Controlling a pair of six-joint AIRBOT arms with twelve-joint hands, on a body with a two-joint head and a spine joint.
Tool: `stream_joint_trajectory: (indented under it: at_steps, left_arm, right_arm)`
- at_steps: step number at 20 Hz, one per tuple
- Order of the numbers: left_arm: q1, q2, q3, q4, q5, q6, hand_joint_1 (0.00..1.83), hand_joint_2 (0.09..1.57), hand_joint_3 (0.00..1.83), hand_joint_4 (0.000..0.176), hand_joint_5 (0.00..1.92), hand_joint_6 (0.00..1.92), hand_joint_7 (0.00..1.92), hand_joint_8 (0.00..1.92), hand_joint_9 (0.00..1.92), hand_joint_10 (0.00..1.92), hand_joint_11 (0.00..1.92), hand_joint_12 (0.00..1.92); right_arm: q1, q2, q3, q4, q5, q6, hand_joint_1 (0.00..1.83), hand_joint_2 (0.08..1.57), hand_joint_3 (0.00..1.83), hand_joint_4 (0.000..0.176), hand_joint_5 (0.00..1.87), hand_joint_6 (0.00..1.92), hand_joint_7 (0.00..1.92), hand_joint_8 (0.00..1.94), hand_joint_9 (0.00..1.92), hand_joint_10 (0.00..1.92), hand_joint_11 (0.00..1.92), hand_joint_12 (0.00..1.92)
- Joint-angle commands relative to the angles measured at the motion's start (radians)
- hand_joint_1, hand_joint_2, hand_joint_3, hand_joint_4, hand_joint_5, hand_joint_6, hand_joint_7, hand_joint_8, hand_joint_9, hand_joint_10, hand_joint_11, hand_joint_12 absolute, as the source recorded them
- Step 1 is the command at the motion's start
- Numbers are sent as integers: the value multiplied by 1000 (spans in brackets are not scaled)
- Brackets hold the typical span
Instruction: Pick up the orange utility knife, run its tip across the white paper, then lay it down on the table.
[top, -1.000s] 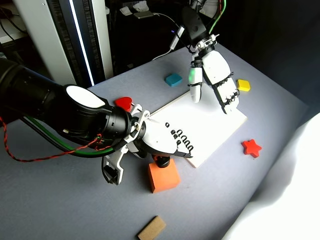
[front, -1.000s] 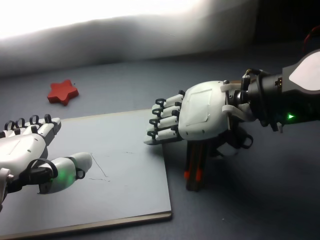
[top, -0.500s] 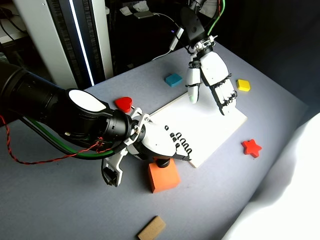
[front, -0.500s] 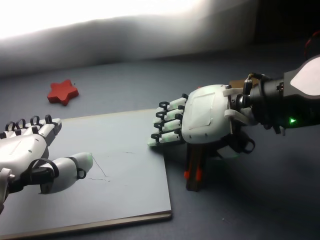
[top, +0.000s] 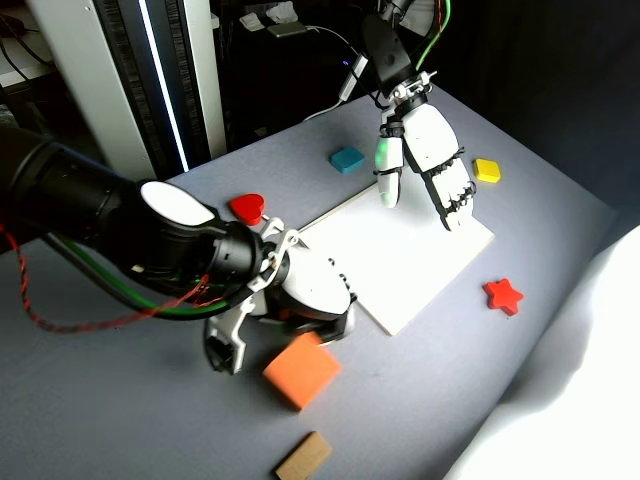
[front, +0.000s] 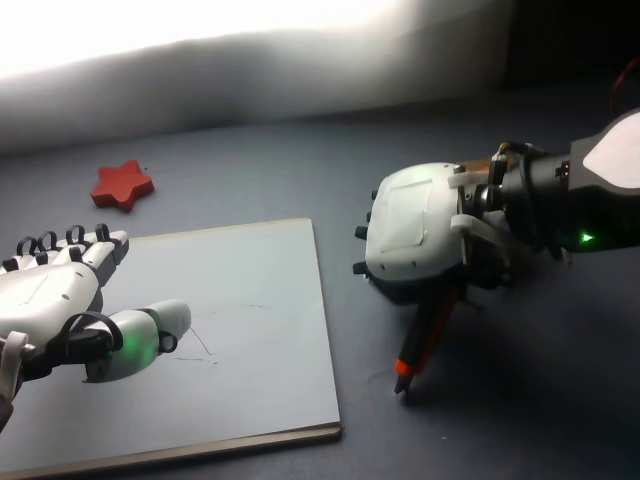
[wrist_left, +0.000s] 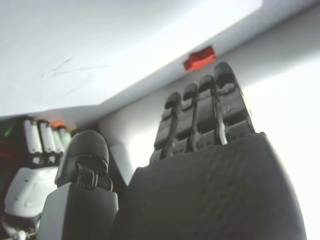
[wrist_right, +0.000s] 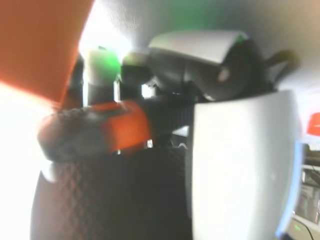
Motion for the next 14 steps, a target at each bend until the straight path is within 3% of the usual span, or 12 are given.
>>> stream_joint_trajectory:
  at_steps: [1, 3, 9, 12, 14]
  left_arm:
    - [-8, 2, 9, 45, -78, -1, 0, 1305, 1, 0, 0, 0, 0, 0, 0, 0, 0, 169]
    - [-8, 1, 9, 45, -78, -1, 0, 1303, 0, 0, 0, 0, 0, 0, 0, 0, 0, 201]
    - [-8, 1, 10, 45, -79, -1, 0, 1302, 0, 0, 0, 0, 0, 0, 0, 0, 0, 151]
    - [-10, 1, 10, 45, -79, -1, 0, 1308, 2, 0, 0, 0, 0, 0, 0, 0, 0, 170]
    - [-10, 1, 11, 45, -79, -1, 14, 1306, 0, 0, 0, 0, 0, 0, 0, 0, 0, 180]
  right_arm:
    - [18, 4, 0, 18, -27, -10, 1513, 880, 1029, 176, 1718, 1921, 1920, 1941, 1921, 1921, 1920, 1921]
    - [37, 13, -10, 19, -28, -10, 1499, 972, 827, 176, 1679, 1921, 1921, 1941, 1921, 1921, 1921, 1921]
    - [82, 56, -76, 106, -71, -10, 1570, 974, 828, 176, 1631, 1921, 1902, 1941, 1921, 1921, 1921, 1921]
    - [113, 57, -95, 313, -156, -121, 1552, 969, 842, 176, 1648, 1921, 1887, 1941, 1921, 1921, 1921, 1921]
    - [130, 54, -96, 381, -154, -153, 1555, 975, 848, 176, 1650, 1921, 1887, 1941, 1921, 1921, 1921, 1921]
